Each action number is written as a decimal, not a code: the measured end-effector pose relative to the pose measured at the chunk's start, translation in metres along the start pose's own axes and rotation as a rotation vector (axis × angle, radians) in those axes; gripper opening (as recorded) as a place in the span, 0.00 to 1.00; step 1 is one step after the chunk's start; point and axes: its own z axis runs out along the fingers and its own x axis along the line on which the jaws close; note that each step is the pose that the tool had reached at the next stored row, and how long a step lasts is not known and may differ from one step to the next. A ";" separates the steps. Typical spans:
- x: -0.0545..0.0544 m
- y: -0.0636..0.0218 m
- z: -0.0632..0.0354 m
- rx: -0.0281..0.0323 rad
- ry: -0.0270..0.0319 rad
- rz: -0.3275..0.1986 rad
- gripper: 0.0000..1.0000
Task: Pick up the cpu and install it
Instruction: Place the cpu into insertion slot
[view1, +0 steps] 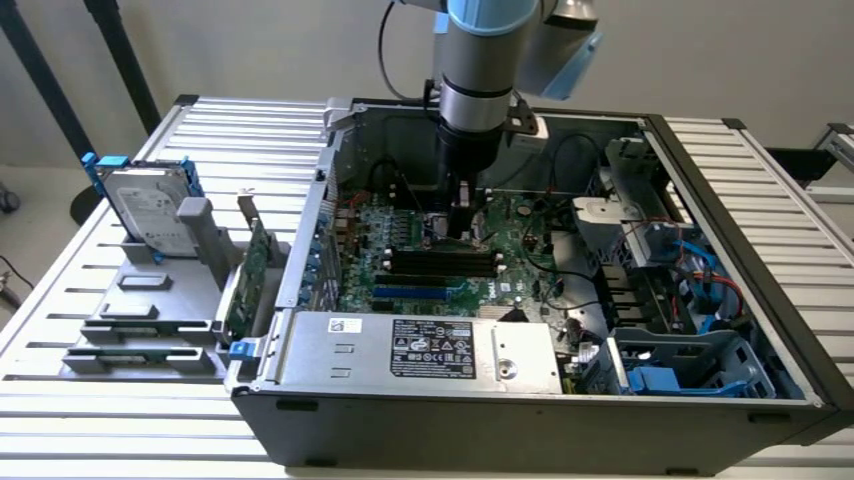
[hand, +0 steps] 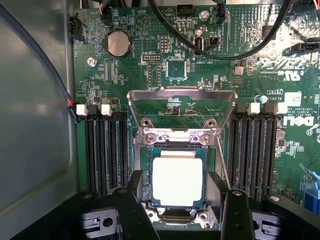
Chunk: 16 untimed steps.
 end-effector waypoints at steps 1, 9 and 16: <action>0.000 -0.0003 -0.0016 0.0001 0.0014 0.000 0.62; 0.000 -0.0137 -0.0062 0.0022 0.0067 -0.002 0.36; 0.000 -0.0312 -0.0094 0.0040 0.0067 -0.007 0.12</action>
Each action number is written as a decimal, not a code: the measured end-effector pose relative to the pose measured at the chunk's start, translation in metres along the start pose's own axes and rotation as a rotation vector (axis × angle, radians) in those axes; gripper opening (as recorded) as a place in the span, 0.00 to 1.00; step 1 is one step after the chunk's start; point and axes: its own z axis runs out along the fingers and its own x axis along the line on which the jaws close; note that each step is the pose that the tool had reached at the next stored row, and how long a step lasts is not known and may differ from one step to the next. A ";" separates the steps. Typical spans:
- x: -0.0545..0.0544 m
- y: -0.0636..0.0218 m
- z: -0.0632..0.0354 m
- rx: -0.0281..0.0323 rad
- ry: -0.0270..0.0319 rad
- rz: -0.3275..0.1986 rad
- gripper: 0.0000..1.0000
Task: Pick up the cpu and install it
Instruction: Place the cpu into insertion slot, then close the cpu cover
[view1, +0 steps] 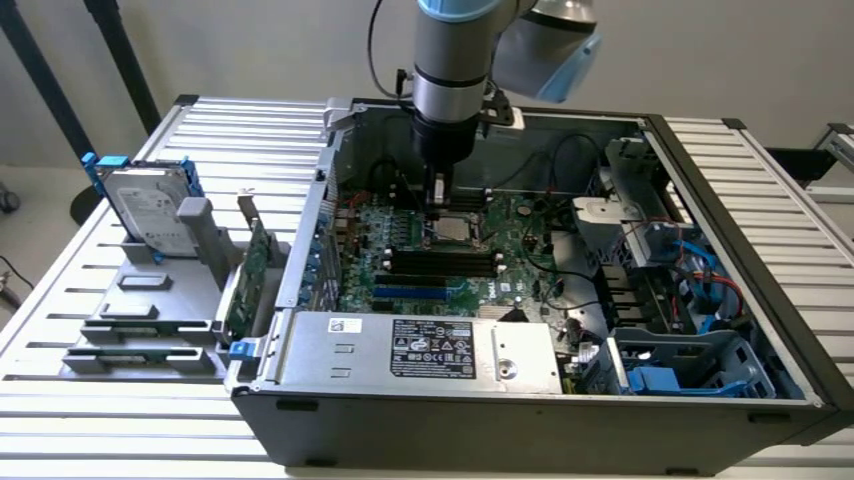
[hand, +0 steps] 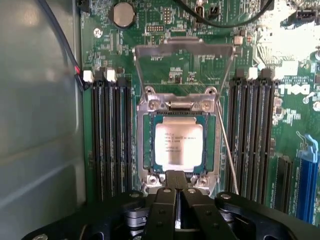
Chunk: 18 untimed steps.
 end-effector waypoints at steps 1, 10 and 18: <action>0.000 -0.0030 -0.0004 0.0000 0.0001 0.000 0.11; 0.000 -0.0142 -0.0007 0.0003 -0.0001 -0.003 0.11; 0.000 -0.0144 -0.0007 0.0002 0.0000 -0.003 0.11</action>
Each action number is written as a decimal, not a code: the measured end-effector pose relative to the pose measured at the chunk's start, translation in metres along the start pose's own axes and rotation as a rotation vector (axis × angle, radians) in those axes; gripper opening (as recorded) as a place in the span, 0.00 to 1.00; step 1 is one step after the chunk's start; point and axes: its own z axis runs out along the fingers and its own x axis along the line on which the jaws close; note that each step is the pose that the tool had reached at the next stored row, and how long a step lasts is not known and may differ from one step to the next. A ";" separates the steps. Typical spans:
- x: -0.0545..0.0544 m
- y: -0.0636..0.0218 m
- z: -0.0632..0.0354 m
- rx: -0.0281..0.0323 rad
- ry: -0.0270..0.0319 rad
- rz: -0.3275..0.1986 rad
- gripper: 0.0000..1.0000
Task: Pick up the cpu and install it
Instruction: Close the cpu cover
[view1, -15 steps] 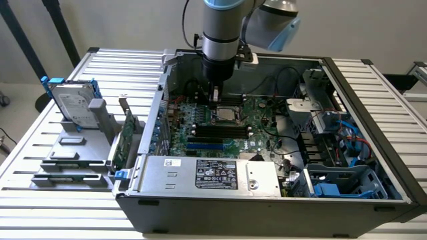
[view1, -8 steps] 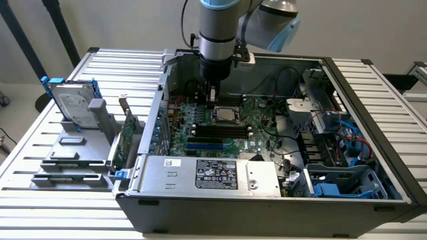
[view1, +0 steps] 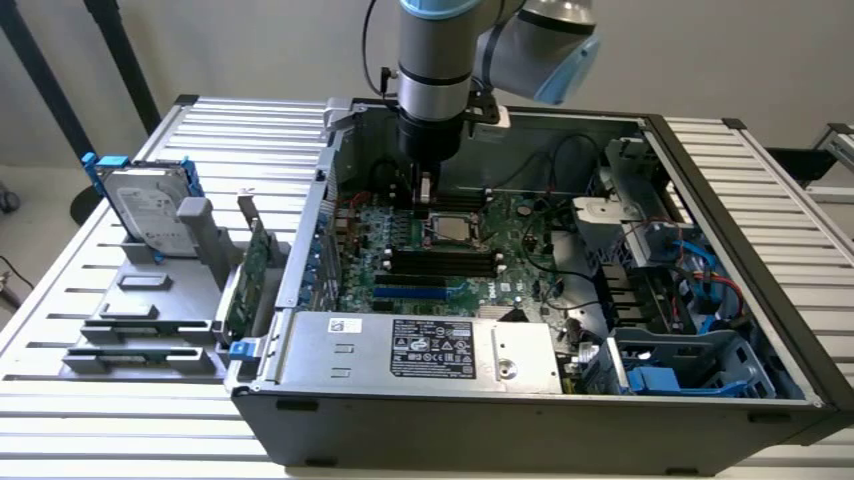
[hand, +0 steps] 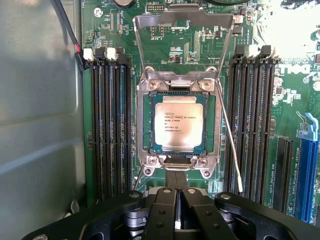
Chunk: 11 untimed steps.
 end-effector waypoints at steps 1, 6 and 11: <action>0.000 0.0000 0.0000 0.0000 0.0000 0.000 0.11; 0.000 0.0060 -0.0023 0.0006 0.0016 0.000 0.11; 0.001 0.0268 -0.0127 0.0022 0.0062 0.000 0.11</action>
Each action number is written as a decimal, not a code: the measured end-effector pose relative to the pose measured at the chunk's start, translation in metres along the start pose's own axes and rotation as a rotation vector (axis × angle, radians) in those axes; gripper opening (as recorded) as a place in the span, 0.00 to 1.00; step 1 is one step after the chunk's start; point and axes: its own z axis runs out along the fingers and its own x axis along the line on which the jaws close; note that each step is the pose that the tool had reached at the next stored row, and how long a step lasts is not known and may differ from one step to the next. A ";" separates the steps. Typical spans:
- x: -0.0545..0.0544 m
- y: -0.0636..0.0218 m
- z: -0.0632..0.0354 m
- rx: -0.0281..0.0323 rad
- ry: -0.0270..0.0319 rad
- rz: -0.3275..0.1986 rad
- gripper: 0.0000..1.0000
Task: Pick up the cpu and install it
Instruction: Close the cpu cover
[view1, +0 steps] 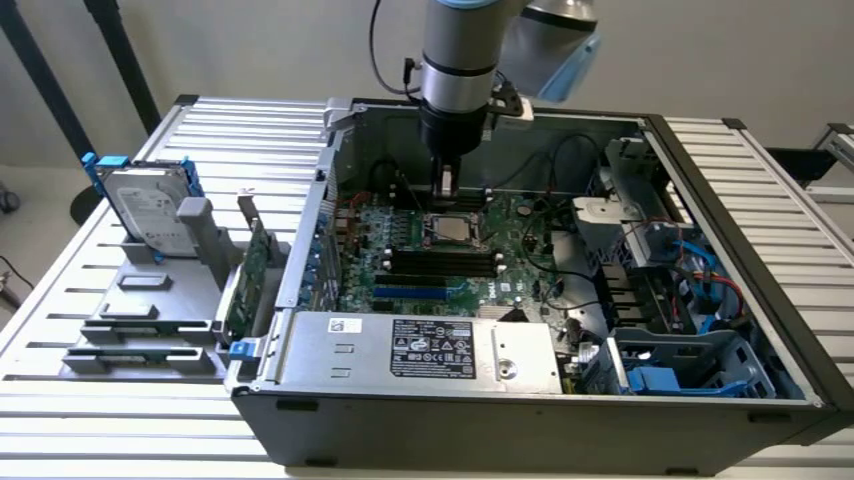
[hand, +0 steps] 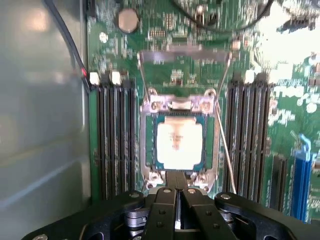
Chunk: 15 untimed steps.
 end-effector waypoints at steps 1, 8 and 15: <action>0.000 0.0044 -0.0025 0.0007 0.0009 0.000 0.11; 0.001 0.0359 -0.0209 0.0059 0.0072 0.000 0.11; 0.000 0.0675 -0.0290 0.0088 0.0133 0.000 0.11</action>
